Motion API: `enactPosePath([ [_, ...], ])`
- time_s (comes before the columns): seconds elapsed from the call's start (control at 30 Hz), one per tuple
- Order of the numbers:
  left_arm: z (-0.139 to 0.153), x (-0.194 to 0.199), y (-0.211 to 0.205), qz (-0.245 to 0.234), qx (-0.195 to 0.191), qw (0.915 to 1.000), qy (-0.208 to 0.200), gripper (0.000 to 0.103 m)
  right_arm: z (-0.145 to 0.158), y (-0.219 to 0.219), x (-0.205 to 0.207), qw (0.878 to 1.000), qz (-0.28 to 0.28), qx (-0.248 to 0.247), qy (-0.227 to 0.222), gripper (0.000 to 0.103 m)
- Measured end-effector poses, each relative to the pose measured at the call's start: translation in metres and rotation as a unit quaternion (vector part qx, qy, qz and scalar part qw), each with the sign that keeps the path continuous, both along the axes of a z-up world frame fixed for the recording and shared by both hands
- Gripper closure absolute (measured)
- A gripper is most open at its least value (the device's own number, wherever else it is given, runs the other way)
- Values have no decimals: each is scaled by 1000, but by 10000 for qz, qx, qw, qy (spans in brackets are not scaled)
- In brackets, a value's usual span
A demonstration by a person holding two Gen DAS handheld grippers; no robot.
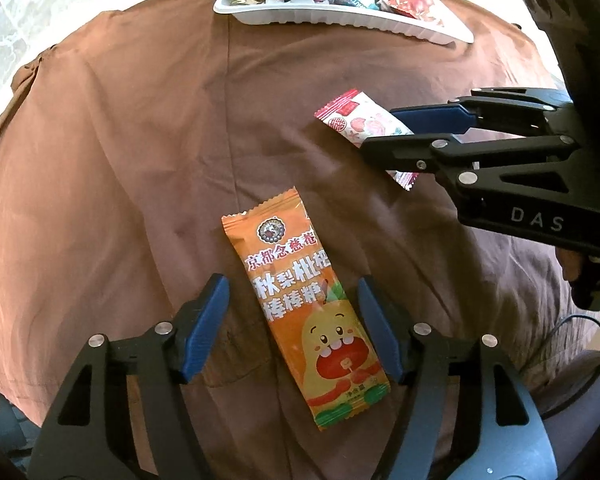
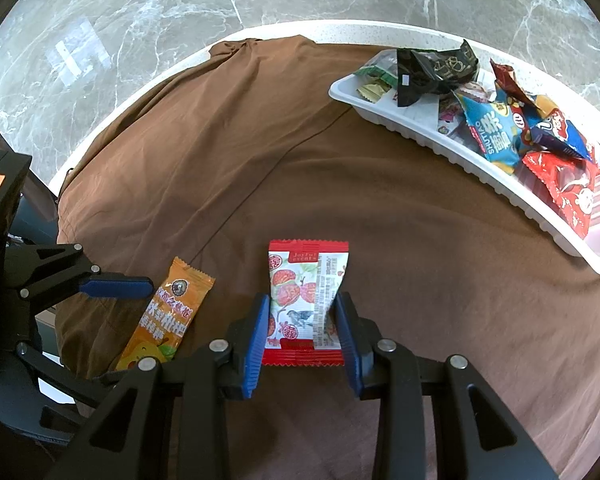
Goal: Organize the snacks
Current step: 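Grasp the orange bar with the left gripper while the right grasps the red-white candy, then carry both packets over the white tray and open both grippers to drop them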
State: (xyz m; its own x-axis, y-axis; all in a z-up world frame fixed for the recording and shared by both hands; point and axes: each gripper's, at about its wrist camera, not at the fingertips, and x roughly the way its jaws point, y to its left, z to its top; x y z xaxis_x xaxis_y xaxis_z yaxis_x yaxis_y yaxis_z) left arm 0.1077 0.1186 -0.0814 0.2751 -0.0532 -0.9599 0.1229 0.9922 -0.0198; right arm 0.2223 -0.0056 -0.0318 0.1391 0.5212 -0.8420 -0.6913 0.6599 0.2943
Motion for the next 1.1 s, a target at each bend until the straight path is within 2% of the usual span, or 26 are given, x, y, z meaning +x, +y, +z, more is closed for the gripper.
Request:
enactPosePath([
  [0.13, 6, -11, 5, 11, -2, 10000, -84, 65, 0, 1, -2, 10000, -5, -2, -14, 66],
  [0.23, 6, -12, 11, 48, -23, 10000, -80, 72, 1, 2, -3, 10000, 18, -35, -44, 66],
  [0.53, 11, -5, 21, 120, -347, 9993, -37, 77, 1, -11, 7, 9986, -166, 298, 394, 68],
  [0.83, 33, 8, 25, 72, -665, 9976, -200, 77, 4, -39, 23, 9912, -667, 720, 889, 68],
  [1.1, 60, 50, 26, -87, -990, 9940, -447, 77, 18, -64, 50, 9802, -1258, 1146, 1010, 68],
])
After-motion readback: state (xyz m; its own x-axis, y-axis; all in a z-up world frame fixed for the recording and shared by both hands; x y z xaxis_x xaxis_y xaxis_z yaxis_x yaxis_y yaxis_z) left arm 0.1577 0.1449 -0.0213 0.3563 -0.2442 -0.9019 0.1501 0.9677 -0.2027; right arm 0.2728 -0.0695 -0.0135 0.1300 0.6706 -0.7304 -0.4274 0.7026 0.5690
